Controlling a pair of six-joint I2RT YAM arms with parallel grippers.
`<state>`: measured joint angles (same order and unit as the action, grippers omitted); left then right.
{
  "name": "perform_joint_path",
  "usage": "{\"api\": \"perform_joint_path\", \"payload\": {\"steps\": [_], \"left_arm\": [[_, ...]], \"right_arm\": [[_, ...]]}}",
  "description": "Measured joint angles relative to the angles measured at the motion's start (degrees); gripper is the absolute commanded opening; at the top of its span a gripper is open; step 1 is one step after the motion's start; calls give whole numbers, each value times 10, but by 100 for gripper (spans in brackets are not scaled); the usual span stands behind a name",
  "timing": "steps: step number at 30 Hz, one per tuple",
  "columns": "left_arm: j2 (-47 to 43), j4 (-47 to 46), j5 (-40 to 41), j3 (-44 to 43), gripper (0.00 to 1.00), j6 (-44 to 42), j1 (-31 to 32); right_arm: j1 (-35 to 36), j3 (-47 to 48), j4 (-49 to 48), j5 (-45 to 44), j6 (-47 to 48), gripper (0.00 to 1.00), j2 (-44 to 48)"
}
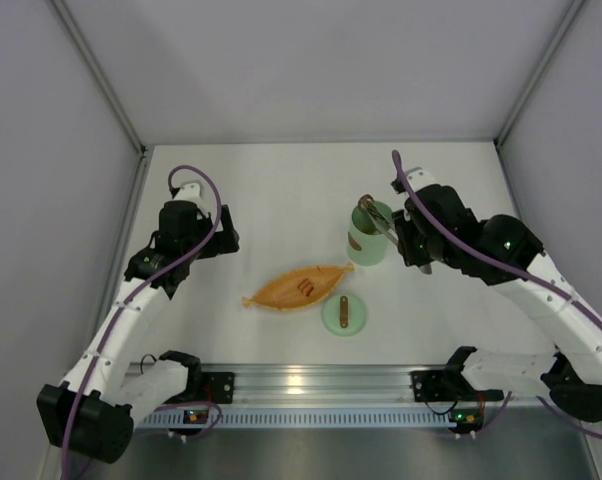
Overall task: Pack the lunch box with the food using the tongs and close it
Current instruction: Place the fake food in the packing box.
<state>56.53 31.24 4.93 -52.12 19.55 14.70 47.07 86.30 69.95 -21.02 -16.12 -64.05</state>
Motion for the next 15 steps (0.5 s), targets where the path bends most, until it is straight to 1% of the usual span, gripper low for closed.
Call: {"api": "perform_joint_path", "payload": {"steps": [8,10,15], "left_arm": [[0,0,0,0,99,0,0],[0,0,0,0,99,0,0],[0,0,0,0,99,0,0]], "right_arm": [[0,-5,14,-2,-2,30,7],[0,-6,16,-2,-2,35,7],[0,-9,19,-1,-2,40,8]]}}
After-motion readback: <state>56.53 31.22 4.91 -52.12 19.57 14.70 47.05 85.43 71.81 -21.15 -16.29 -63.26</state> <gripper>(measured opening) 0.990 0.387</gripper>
